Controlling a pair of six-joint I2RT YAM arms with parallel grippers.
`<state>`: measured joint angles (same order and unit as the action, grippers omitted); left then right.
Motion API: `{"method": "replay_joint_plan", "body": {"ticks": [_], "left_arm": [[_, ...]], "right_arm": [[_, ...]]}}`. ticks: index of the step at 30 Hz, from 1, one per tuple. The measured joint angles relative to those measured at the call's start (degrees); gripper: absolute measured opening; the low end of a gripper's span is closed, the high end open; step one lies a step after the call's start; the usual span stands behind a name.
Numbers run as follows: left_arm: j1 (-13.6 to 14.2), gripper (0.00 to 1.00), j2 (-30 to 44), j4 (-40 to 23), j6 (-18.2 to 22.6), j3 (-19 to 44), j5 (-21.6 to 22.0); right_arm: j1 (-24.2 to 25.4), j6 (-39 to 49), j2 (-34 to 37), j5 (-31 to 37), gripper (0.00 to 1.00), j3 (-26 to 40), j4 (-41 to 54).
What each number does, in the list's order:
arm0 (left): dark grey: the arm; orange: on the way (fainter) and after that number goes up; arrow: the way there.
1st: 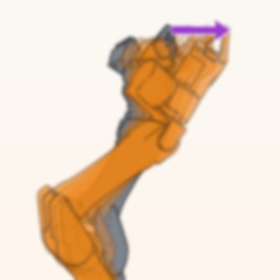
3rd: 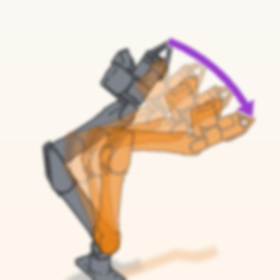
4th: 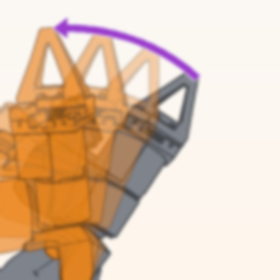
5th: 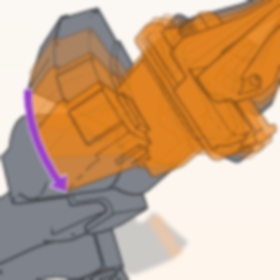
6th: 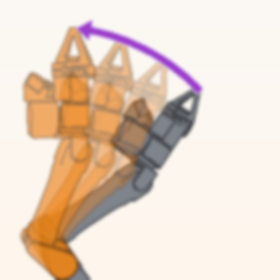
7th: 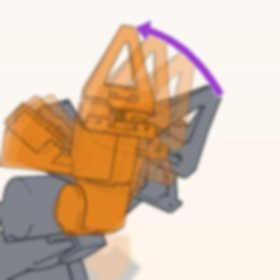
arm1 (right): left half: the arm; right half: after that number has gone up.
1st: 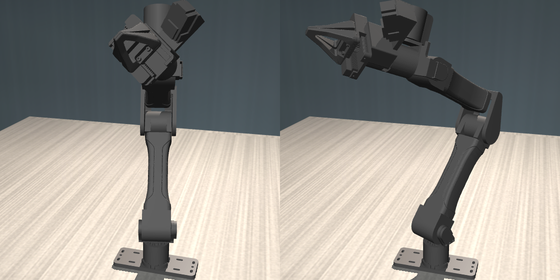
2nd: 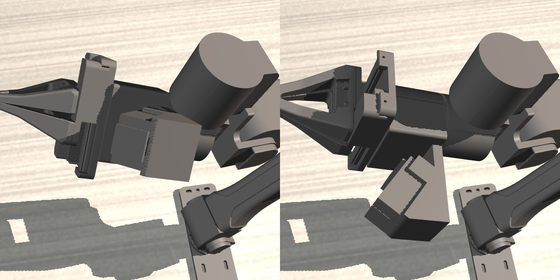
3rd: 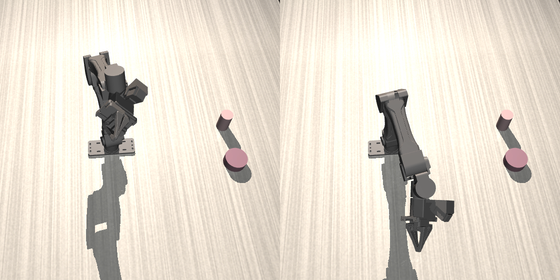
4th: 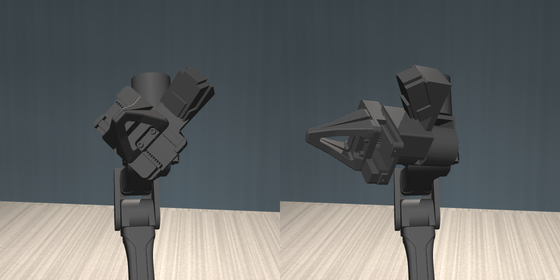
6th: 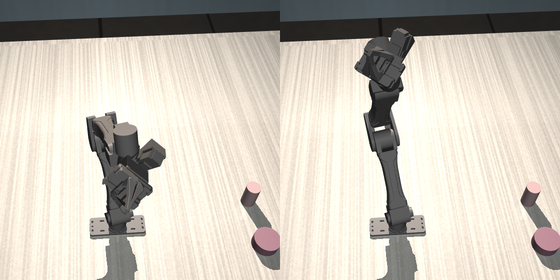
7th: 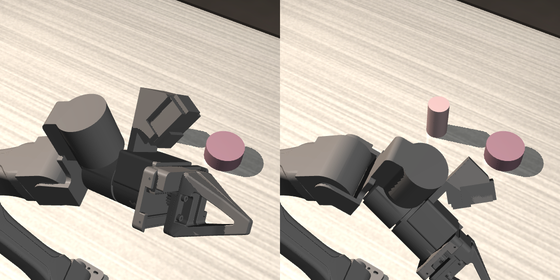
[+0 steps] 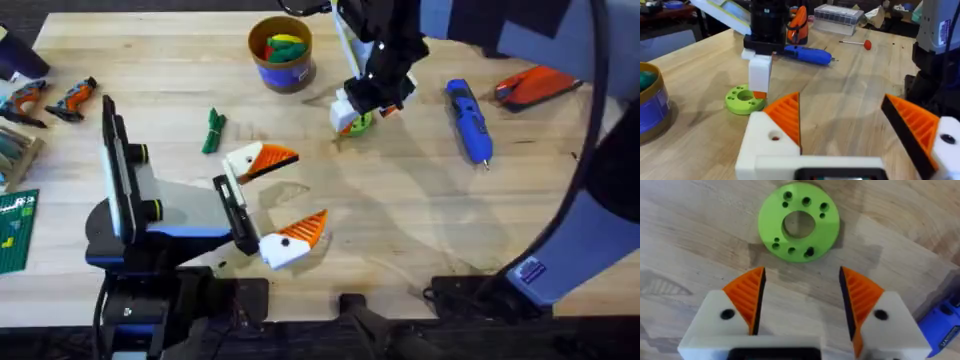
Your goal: Pick up the gripper from the table and insert it into the empty holder that is missing its gripper. Then pick up a screw, insert it into the mounting hole, and use the screwdriver to tighten it. Finally, clean up the table by picking up the vegetable and placing it into the bucket.
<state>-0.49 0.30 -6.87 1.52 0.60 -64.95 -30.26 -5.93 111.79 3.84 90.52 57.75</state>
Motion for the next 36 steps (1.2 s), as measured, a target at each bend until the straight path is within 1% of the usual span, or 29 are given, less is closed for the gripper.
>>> {"method": "replay_joint_plan", "body": {"ticks": [7, 13, 21, 27, 31, 36], "left_arm": [[0.0, 0.986, 0.0, 0.0, 0.0, 0.0, 0.0], [0.0, 0.984, 0.0, 0.0, 0.0, 0.0, 0.0], [0.0, 0.985, 0.0, 0.0, 0.0, 0.0, 0.0], [0.0, 0.986, 0.0, 0.0, 0.0, 0.0, 0.0], [0.0, 0.985, 0.0, 0.0, 0.0, 0.0, 0.0], [0.0, 0.986, 0.0, 0.0, 0.0, 0.0, 0.0]], "right_arm": [[1.6, 0.0, 0.2, 0.0, 0.801, 0.0, -2.3], [1.6, 0.0, 0.4, 0.0, 0.789, 0.0, -2.6], [1.6, 0.0, 3.0, 0.0, 0.760, 0.0, -3.5], [1.6, 0.0, 3.0, 0.0, 0.683, 0.0, -3.8], [1.4, 0.0, 3.0, 0.0, 0.580, 0.0, -4.0], [0.7, 0.0, 3.0, 0.0, 0.504, 0.0, -4.2]]}}
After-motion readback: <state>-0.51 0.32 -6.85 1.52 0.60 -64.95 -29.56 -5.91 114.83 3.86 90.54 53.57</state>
